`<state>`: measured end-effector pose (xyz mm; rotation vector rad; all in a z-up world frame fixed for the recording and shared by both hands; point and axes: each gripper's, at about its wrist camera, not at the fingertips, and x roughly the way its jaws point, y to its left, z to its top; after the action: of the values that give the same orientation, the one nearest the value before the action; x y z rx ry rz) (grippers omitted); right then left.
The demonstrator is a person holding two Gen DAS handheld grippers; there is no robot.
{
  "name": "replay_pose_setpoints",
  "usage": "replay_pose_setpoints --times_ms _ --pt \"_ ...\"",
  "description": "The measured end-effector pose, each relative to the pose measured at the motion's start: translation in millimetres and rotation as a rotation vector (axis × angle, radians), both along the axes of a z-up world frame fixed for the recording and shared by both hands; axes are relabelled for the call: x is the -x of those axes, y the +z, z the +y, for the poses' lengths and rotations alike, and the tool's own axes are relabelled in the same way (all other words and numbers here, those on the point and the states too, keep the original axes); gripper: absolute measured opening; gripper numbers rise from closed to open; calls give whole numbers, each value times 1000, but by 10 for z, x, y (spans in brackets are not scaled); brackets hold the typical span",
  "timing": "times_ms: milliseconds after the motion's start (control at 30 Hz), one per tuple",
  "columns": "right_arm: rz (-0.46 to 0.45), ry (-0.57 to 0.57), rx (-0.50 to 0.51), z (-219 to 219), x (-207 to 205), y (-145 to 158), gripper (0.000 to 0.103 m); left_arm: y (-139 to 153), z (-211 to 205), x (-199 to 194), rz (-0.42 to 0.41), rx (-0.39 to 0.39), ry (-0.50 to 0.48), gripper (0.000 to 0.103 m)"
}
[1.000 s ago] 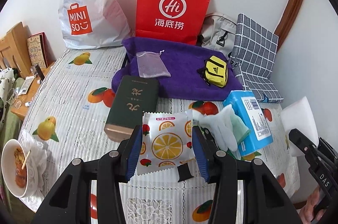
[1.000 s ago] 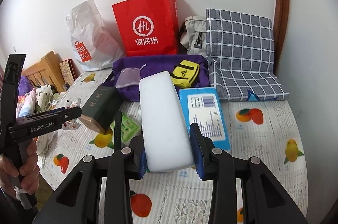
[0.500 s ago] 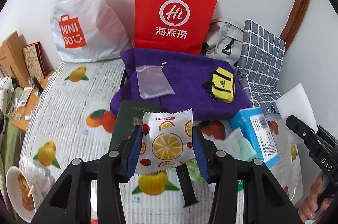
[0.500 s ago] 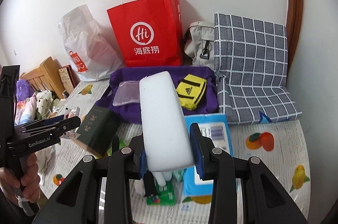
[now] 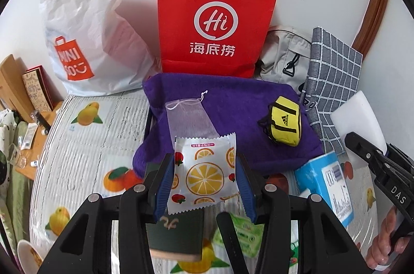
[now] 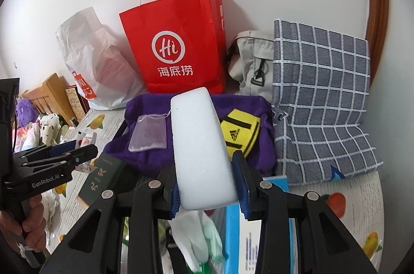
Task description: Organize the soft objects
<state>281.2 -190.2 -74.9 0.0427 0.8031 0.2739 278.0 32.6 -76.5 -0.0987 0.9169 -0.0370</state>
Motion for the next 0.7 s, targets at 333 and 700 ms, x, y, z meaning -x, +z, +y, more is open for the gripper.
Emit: replay_pose_setpoints --times_ms 333,700 --pt "22 23 -7 208 -461 -128 35 -118 56 -443 26 3 -9 44" --pt "64 50 -27 351 -922 -314 35 -237 48 -923 40 7 -16 44"
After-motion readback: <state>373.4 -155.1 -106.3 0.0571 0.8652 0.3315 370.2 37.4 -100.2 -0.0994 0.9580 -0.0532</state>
